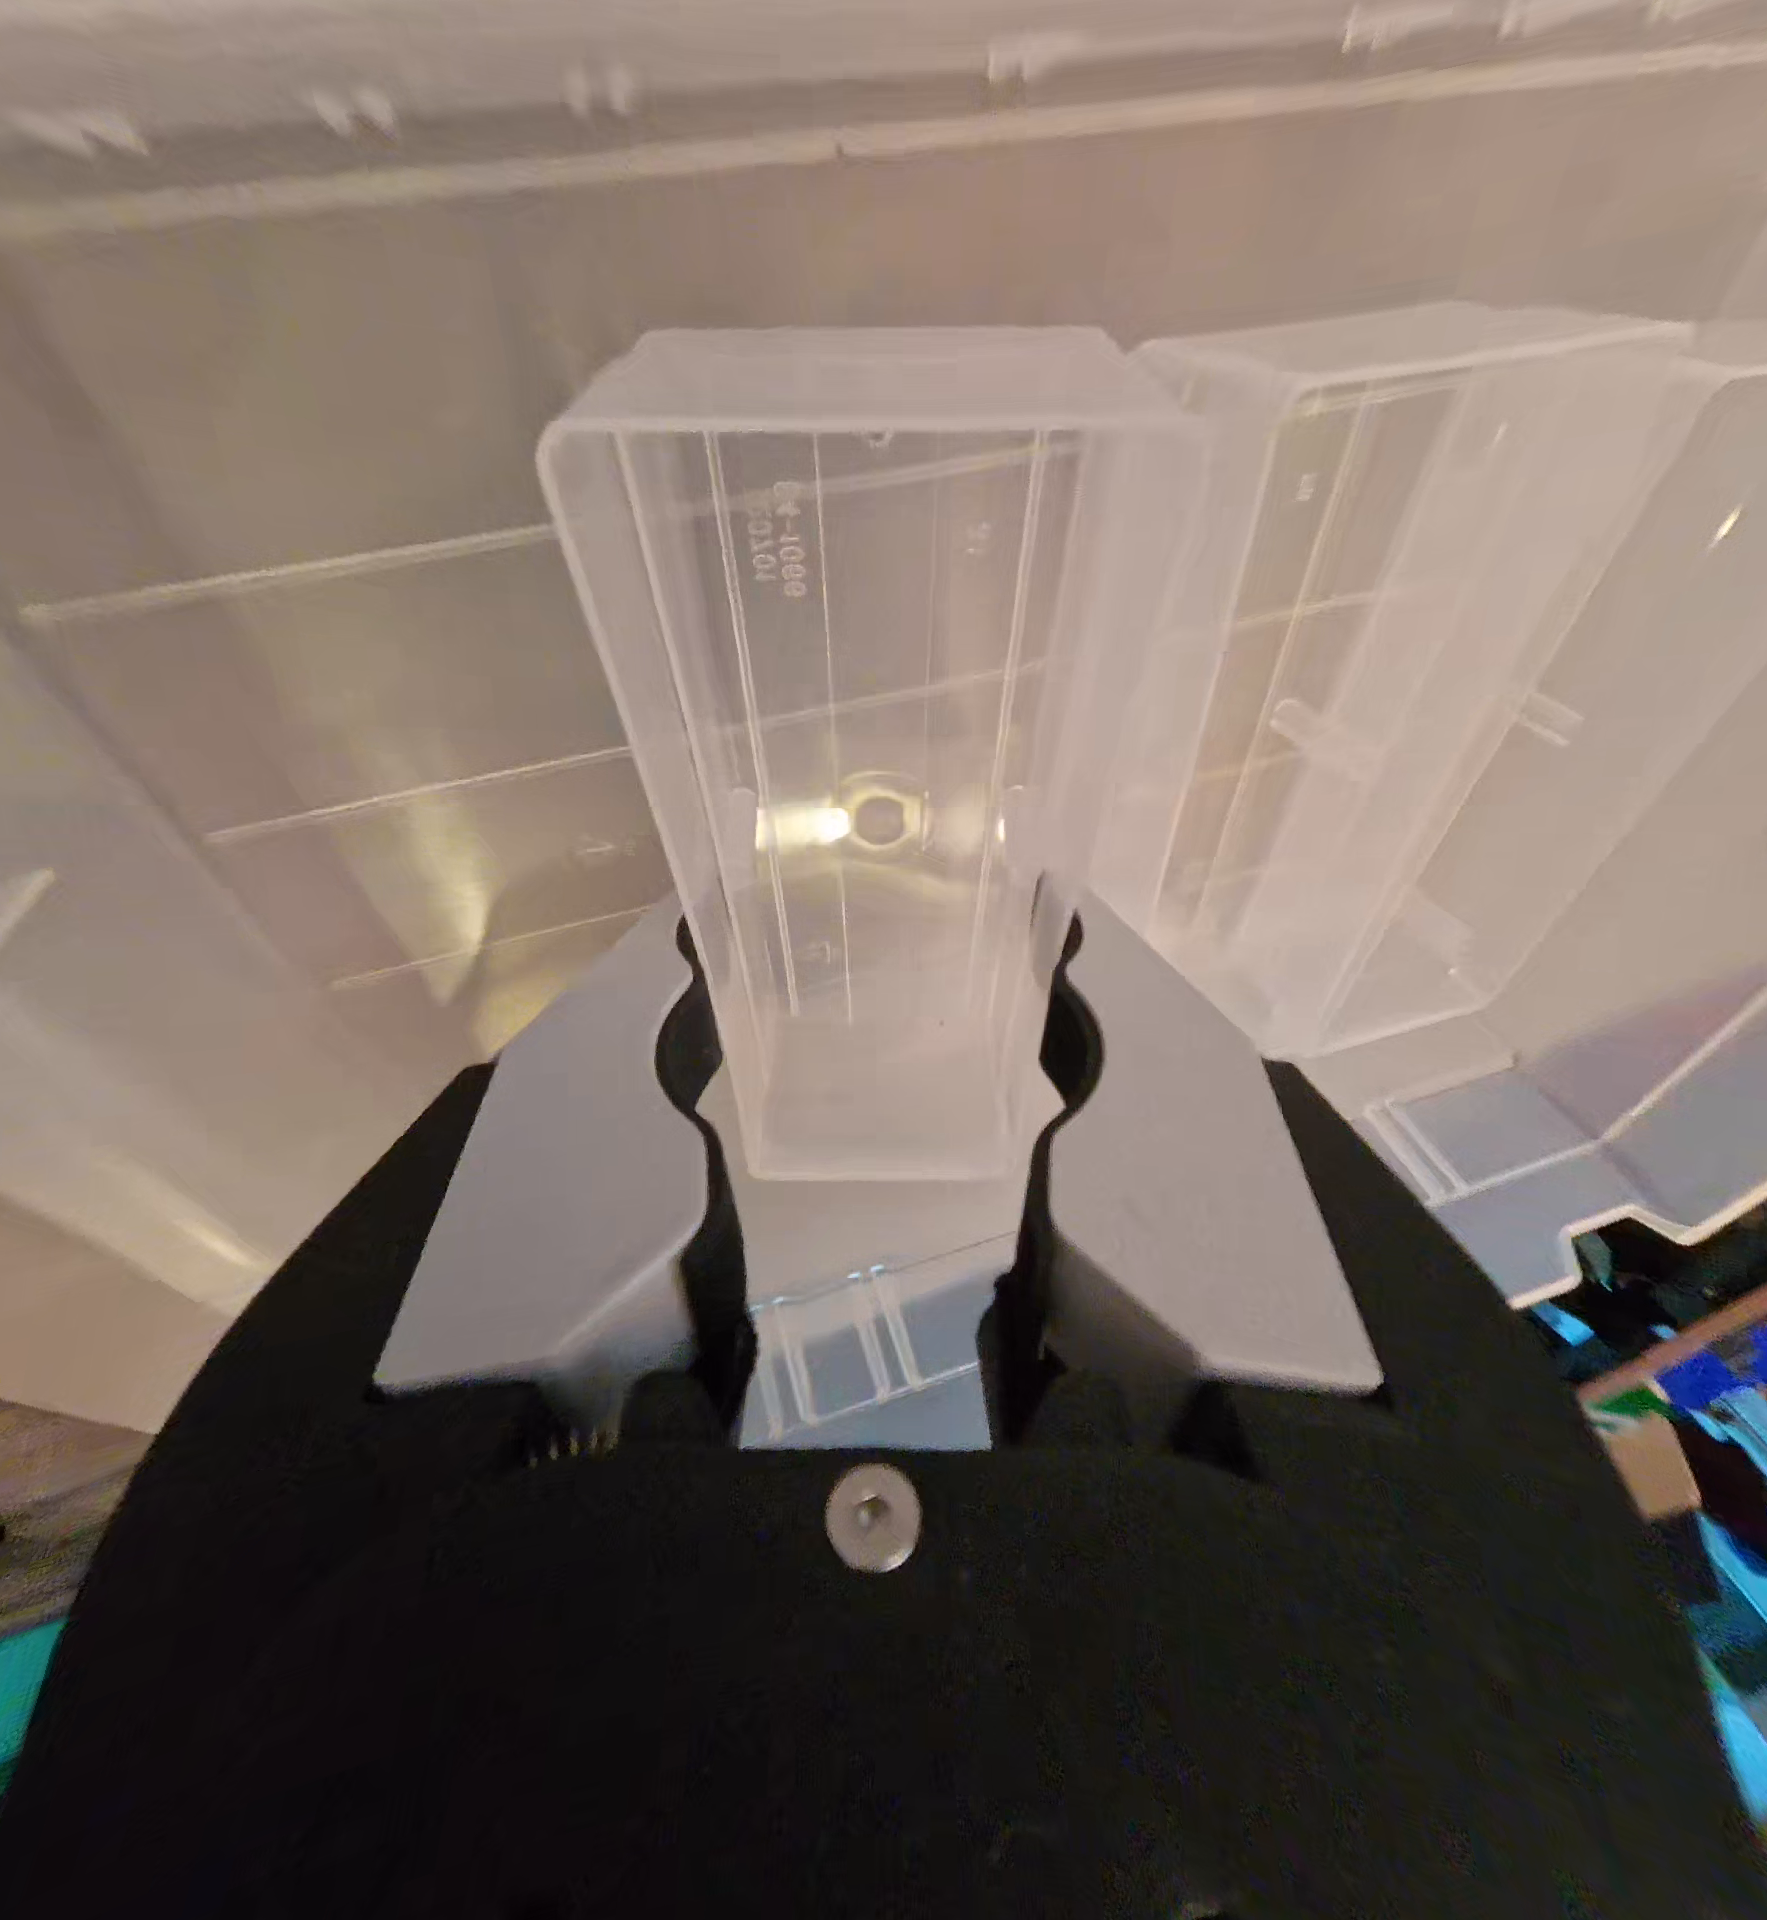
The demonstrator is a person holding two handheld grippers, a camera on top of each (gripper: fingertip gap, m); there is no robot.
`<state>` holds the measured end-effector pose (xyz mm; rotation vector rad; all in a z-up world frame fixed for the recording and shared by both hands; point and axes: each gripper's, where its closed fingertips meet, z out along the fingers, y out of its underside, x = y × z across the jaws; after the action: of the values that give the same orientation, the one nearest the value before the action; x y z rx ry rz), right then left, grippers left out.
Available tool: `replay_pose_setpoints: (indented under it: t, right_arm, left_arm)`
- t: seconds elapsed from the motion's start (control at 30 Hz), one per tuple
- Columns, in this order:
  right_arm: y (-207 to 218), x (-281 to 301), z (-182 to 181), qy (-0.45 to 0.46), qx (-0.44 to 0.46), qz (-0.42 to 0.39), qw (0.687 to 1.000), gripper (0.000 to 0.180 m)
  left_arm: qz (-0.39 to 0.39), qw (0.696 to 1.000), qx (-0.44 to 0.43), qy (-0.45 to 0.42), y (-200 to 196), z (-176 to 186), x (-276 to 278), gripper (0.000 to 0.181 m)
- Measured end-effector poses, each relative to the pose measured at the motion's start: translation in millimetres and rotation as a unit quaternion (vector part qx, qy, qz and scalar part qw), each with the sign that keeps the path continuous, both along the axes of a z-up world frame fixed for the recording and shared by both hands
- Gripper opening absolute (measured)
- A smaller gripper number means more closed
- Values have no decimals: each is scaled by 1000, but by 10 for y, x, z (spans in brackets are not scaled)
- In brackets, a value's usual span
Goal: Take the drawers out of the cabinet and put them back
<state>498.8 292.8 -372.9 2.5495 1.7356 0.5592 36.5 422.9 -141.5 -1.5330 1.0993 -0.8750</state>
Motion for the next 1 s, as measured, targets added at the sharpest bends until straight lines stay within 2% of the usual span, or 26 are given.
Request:
replay_pose_setpoints:
  t: [0.17,0.3,0.43,0.53,0.6,0.67,0.7,0.77,0.83,1.0]
  right_arm:
    - [112,164,-1,-63,13,-18,998,63]
    - [115,82,167,-55,42,-22,997,82]
    - [41,36,448,-47,74,-45,995,82]
    - [-21,-188,811,-3,133,-52,990,69]
    - [-76,-575,1105,64,183,-28,981,53]
    - [-175,-1192,1428,140,238,45,960,31]
    - [-242,-1553,1587,168,270,102,942,25]
    - [-391,-2280,1832,206,339,210,894,26]
    - [-535,-2946,1807,227,355,277,864,30]
    - [-514,-4265,1209,178,400,384,813,24]
  left_arm:
    - [0,1000,0,0,0,0,1,39]
    - [1,1000,0,-1,-1,3,-1,39]
    - [1,1000,1,-2,-1,3,-1,39]
    - [1,1000,1,-3,-1,5,-2,39]
    - [1,1000,1,-4,-1,6,-2,39]
    - [1,1000,1,-5,0,8,-4,39]
    - [1,1000,2,-5,0,8,-3,39]
    - [1,1000,2,-5,0,9,-4,39]
    - [1,1000,2,-7,-1,11,-5,38]
    - [2,1000,2,-6,-1,9,-4,39]
